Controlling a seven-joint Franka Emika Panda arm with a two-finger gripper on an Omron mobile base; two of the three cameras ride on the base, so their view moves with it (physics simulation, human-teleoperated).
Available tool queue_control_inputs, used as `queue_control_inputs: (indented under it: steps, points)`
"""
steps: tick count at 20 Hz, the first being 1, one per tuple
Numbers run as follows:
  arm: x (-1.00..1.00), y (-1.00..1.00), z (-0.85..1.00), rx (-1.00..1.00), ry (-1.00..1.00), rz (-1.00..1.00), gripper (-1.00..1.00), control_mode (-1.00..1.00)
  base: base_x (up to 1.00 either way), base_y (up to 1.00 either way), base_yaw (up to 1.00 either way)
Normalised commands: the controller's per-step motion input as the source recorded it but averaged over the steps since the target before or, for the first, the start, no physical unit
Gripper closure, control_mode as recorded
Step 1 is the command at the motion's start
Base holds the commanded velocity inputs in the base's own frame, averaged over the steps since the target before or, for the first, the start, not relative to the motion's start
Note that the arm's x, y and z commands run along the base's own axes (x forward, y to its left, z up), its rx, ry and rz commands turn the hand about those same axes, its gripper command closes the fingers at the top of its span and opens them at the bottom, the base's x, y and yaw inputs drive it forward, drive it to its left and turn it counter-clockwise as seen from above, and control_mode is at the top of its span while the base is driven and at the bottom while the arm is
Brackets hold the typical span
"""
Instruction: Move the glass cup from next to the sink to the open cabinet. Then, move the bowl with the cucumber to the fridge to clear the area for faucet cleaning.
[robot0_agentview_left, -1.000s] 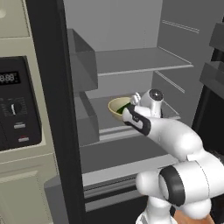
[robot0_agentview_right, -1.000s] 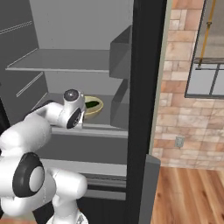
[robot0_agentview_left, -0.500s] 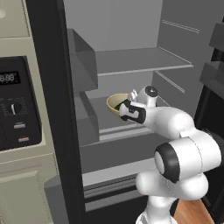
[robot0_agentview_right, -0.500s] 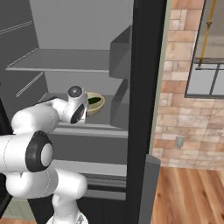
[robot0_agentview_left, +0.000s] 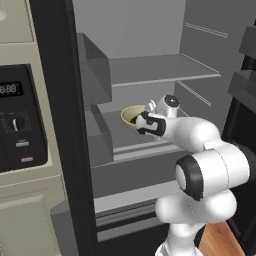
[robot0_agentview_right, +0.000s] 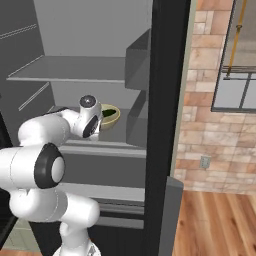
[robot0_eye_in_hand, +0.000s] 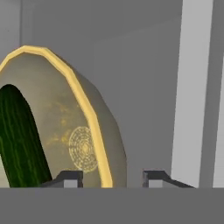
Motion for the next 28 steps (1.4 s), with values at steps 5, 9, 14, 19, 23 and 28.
queue_control_inputs:
  steps: [5,9,14,19,23,28]
  points:
    - [-0.76,0.0,0.05,0.0,-0.12,-0.03,-1.0,-1.0,0.0,0.0,0.0]
    - [-0.8,0.0,0.61,0.0,-0.26,-0.02,-1.0,-1.0,0.0,0.0,0.0]
    - [-0.51,0.0,1.0,0.0,-0.23,-0.13,-1.0,-1.0,0.0,0.0,0.0]
    - [-0.74,0.0,1.0,0.0,-0.06,-0.22,-1.0,-1.0,0.0,0.0,0.0]
    - [-1.0,0.0,0.96,0.1,0.07,-0.28,-1.0,-1.0,0.0,0.0,0.0]
    - [-1.0,-0.01,0.35,0.13,0.06,-0.24,-1.0,-1.0,0.0,0.0,0.0]
